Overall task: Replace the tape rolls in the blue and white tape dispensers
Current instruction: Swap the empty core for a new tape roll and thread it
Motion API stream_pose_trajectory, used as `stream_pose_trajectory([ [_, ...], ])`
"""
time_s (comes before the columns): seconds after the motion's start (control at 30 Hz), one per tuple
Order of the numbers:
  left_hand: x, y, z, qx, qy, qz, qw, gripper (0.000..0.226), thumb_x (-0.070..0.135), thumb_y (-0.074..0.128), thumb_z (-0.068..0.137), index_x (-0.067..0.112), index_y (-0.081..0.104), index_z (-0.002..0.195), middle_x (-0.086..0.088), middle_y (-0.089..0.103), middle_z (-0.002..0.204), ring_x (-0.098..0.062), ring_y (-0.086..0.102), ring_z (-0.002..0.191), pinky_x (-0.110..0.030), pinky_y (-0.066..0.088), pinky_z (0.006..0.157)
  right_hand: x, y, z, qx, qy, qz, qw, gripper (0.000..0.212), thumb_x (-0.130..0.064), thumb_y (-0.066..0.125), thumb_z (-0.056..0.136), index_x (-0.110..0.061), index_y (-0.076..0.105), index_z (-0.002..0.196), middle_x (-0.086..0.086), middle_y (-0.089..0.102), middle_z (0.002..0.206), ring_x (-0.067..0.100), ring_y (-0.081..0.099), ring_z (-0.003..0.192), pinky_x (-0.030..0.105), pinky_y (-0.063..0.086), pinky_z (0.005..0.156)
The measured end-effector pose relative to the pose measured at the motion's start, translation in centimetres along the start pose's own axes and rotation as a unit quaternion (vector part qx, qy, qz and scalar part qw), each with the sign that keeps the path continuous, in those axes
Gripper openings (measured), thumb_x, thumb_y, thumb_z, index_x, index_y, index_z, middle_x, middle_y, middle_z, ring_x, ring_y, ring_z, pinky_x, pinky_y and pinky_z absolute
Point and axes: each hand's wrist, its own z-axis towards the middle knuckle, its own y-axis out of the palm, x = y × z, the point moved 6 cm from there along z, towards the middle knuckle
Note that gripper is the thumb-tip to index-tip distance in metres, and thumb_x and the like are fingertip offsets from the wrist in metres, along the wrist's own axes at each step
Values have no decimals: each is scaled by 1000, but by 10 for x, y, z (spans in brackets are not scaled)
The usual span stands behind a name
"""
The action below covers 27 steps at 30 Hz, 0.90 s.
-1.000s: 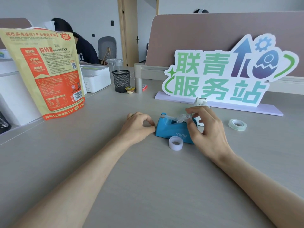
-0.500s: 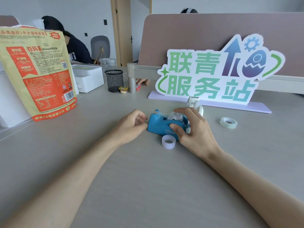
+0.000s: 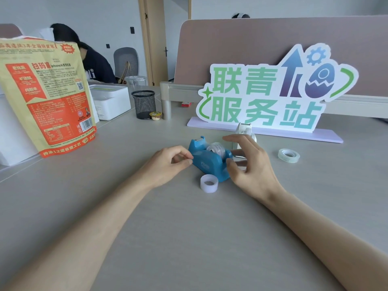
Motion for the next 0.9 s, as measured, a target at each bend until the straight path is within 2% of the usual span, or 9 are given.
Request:
stream_pose_trajectory([
  [0.1,0,-1,-1,-11,2,16,1000,15,23,56,93,28,68,101,19,65,93,-6,61,93,-25,45,85,-5,5,-2,-33,-27,-2,999,47,2,55,79,-20,56,120,-13,54,122,-1,63,97,10,51,62],
  [0.23,2,-1,-3,-40,-13,-15,999,23,35,53,95,31,65,113,22,65,110,3,58,108,-21,42,96,-2,11,-2,-53,-36,-9,998,46,0,60,84,-20,54,124,-10,51,130,5,64,103,10,52,66],
  [0.3,2,3,-4,-73,-28,-66,995,31,50,55,90,35,63,115,26,63,115,11,55,111,-19,39,98,1,13,-1,-52,-14,-13,998,48,-6,65,86,-20,51,131,-7,51,134,9,65,107,11,53,67],
  [0.37,1,8,-4,-91,-23,-64,994,53,65,61,77,38,59,122,23,62,123,8,53,117,-26,39,106,8,16,2,-67,39,-16,997,55,-19,69,88,-19,46,138,-4,52,136,12,64,110,19,56,78],
  [0.47,-4,12,-2,-71,-28,85,993,76,78,55,64,48,44,133,7,53,133,-10,43,129,-37,37,108,21,23,4,-108,111,-47,987,51,-38,65,89,-14,54,133,-3,68,118,16,65,103,31,52,91],
  [0.53,-2,11,0,-52,-24,109,992,69,72,54,70,46,45,133,0,52,132,-17,41,129,-38,38,105,20,27,7,-125,91,-105,982,35,-43,56,93,-12,68,104,0,69,80,24,60,79,34,51,77],
  [0.6,1,12,4,-32,-7,110,993,54,63,57,80,38,52,128,-2,56,126,-19,45,125,-38,41,101,21,32,12,-131,83,-136,979,40,-44,49,96,-8,65,88,5,58,65,30,51,70,38,48,69],
  [0.77,-6,19,28,3,-15,140,990,49,62,52,84,26,59,118,-4,61,115,-22,52,117,-42,45,96,35,49,28,-156,99,-202,962,42,-44,32,102,-9,54,98,17,65,86,41,57,83,43,48,73],
  [0.9,-7,26,50,14,-10,163,987,44,57,51,87,20,60,110,-2,65,106,-23,54,110,-40,43,92,45,57,40,-151,117,-217,957,35,-34,29,104,-6,50,100,22,65,95,44,57,86,43,46,74],
])
